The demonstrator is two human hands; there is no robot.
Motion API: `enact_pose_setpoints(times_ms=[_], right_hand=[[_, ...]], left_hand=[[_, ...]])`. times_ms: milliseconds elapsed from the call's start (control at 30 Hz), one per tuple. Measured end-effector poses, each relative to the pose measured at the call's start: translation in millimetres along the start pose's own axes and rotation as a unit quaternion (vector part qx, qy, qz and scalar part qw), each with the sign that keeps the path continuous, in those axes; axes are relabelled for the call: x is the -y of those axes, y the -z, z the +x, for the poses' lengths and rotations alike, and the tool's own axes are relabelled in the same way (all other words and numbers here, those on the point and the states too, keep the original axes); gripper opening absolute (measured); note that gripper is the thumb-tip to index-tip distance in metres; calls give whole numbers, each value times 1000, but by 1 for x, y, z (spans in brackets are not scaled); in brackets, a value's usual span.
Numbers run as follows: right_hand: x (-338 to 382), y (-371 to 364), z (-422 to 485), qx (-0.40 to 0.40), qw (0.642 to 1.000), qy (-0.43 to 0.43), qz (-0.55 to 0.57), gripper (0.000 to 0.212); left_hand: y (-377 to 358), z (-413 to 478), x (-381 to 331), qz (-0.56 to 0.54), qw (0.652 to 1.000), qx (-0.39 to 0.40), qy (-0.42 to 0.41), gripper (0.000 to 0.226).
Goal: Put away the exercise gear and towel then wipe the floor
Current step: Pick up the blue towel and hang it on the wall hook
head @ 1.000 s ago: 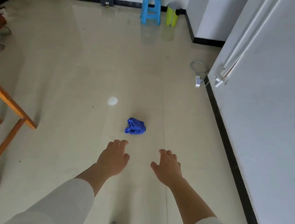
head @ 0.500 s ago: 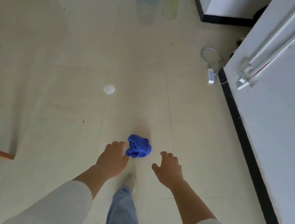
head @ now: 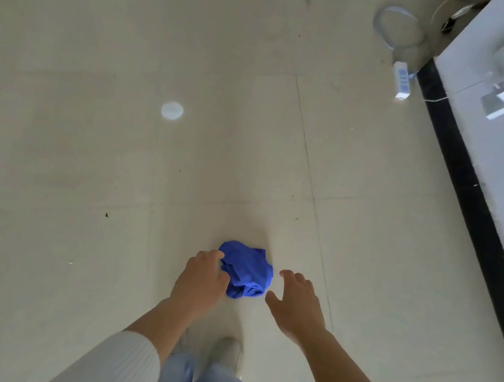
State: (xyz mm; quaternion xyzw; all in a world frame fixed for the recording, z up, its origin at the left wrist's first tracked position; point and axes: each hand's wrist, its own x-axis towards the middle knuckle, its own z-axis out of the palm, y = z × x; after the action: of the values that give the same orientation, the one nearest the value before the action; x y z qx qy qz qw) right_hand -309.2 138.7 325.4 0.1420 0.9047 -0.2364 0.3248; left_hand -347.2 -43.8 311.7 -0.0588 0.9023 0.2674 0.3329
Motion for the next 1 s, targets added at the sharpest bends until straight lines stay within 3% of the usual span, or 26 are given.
enact_pose_setpoints(times_ms=[233,433,500,567,633,733,833,1000], right_hand=[[-59,-152,167,28,999,-39,-25,44],[-103,-234,248,13,996,-81,-28,77],[-109,-241,261,6,996,-87,7,58],[-105,-233,261,-4,993,-78,92,29],[-93,-208,244,-22,986,-77,149,5],[-72,-162,197,-49,977,-72,194,26],[-44,-99,122,-69,966,-83,235,22],[11,21,-26,-112,942,-102,300,25]], left_hand=[[-117,184,102,-1,999,31,10,47],[-184,282,151,-83,992,80,47,60],[-190,297,153,-115,989,80,55,40],[-187,298,149,-121,988,77,50,21],[-171,284,137,-139,986,75,44,23],[-132,241,107,-190,979,68,37,21],[-72,173,60,-232,970,69,14,14],[43,40,-31,-238,966,84,-50,23]])
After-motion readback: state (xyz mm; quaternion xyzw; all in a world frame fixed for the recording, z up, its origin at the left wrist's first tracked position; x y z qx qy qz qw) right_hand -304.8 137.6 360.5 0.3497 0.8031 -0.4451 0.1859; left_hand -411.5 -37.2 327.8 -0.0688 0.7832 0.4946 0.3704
